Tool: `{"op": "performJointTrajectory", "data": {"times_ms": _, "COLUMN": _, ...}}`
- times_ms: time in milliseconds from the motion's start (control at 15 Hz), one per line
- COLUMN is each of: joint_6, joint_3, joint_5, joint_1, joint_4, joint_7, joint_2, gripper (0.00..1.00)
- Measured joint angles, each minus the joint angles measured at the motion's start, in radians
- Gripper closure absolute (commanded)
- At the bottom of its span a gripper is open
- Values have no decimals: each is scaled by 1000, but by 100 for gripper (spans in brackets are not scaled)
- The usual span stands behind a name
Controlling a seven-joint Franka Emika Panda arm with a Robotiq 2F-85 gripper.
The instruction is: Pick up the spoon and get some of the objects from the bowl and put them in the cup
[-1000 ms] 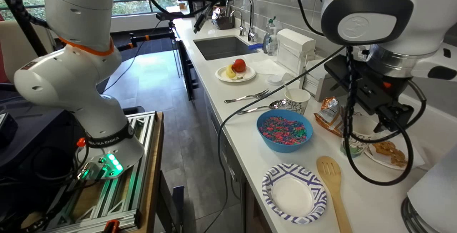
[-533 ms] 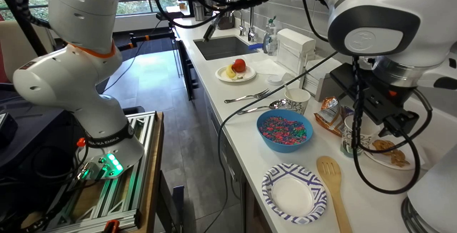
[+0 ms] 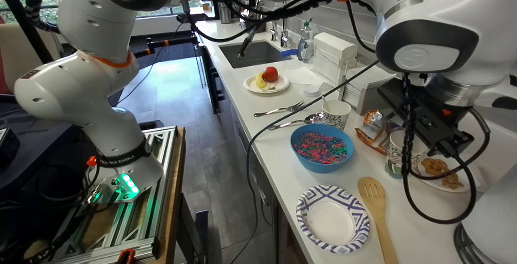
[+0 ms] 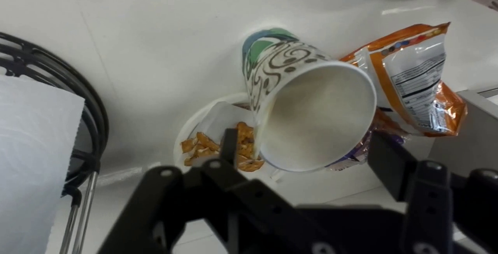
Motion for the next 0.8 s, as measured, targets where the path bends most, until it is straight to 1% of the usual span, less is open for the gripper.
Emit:
{"op": "performJointTrajectory", "data": {"times_ms": 267, "joint_6": 0, "joint_3": 9, "joint_5": 0, "joint_1": -3, "joint_4": 13, "joint_7": 0, "joint_2": 17, "gripper": 17}}
{"op": "performJointTrajectory", "data": {"times_ms": 333, "joint_6": 0, "joint_3": 12, "joint_5": 0, "joint_1": -4, "joint_4": 14, "joint_7": 0, "joint_2": 19, "gripper": 21}}
{"op": "performJointTrajectory", "data": {"times_ms": 467, "joint_6": 0, "joint_3": 15, "joint_5": 0, "joint_1": -5, "joint_4": 14, "joint_7": 0, "joint_2": 21, "gripper": 25}}
{"op": "performJointTrajectory", "data": {"times_ms": 533, "joint_6": 0, "joint_3": 17, "joint_5": 0, "joint_1": -5, "joint_4": 14, "joint_7": -1, "joint_2": 21, "gripper": 30}}
{"op": "performJointTrajectory", "data": {"times_ms": 600, "joint_6": 0, "joint_3": 19, "joint_5": 0, "joint_1": -5, "joint_4": 14, "joint_7": -1, "joint_2": 21, "gripper": 29}}
{"op": "performJointTrajectory", "data": {"times_ms": 667, "joint_6": 0, "joint_3": 21, "joint_5": 0, "joint_1": -5, "joint_4": 14, "joint_7": -1, "joint_2": 21, "gripper": 32}}
{"op": "performJointTrajectory", "data": {"times_ms": 733, "joint_6": 0, "joint_3": 22, "joint_5": 0, "joint_1": -5, "joint_4": 14, "joint_7": -1, "joint_2": 21, "gripper": 30}}
{"op": "performJointTrajectory", "data": {"times_ms": 800, "joint_6": 0, "joint_3": 24, "joint_5": 0, "joint_1": -5, "joint_4": 14, "joint_7": -1, "joint_2": 21, "gripper": 35}}
